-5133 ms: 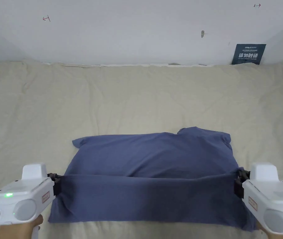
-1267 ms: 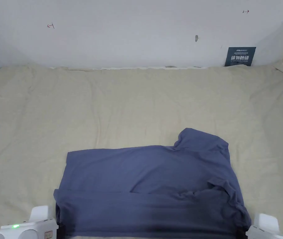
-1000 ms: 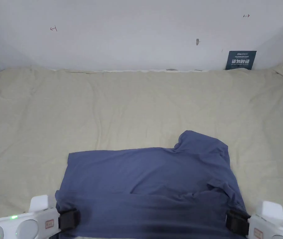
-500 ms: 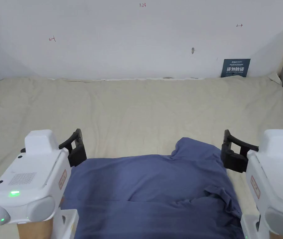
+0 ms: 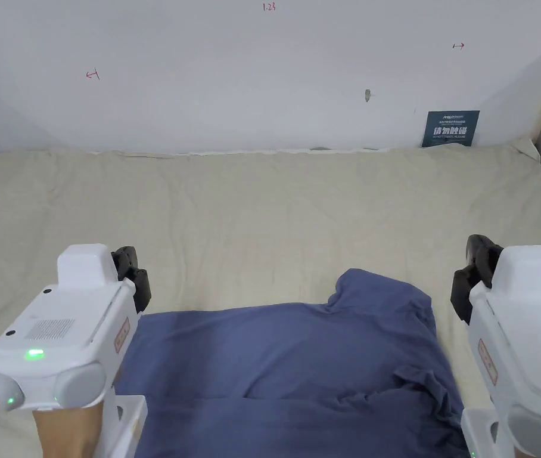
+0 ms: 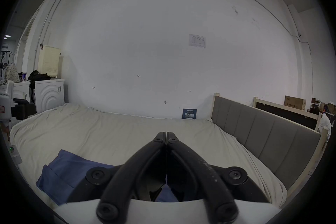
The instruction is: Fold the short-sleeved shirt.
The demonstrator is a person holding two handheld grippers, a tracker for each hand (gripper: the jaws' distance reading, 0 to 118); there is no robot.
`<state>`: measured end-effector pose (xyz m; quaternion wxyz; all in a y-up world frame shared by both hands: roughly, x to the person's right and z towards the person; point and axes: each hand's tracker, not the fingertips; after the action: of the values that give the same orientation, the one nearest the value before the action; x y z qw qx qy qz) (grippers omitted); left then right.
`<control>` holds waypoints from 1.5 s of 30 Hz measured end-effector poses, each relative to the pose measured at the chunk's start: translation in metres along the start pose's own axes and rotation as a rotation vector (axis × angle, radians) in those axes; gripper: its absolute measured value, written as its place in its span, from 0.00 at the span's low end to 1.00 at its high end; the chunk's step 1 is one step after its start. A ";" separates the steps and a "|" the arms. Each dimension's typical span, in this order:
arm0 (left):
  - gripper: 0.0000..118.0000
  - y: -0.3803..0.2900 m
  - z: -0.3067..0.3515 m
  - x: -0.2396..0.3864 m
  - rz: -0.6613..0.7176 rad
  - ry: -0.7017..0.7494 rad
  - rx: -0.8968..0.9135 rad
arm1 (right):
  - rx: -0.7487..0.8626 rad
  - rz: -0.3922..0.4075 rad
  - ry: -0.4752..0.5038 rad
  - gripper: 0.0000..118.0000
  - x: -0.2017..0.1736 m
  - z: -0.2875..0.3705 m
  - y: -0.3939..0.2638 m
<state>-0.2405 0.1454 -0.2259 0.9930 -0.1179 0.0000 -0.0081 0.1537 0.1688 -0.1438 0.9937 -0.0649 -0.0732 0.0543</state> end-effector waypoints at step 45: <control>0.01 -0.081 -0.218 -0.060 -0.022 -0.087 -0.546 | -0.808 -0.020 0.013 0.84 0.024 -0.324 -0.197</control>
<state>-0.3026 0.0166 -0.4188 0.9234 -0.3813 -0.0417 -0.0134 0.2459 -0.0619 -0.4316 0.8891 -0.4500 -0.0832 0.0111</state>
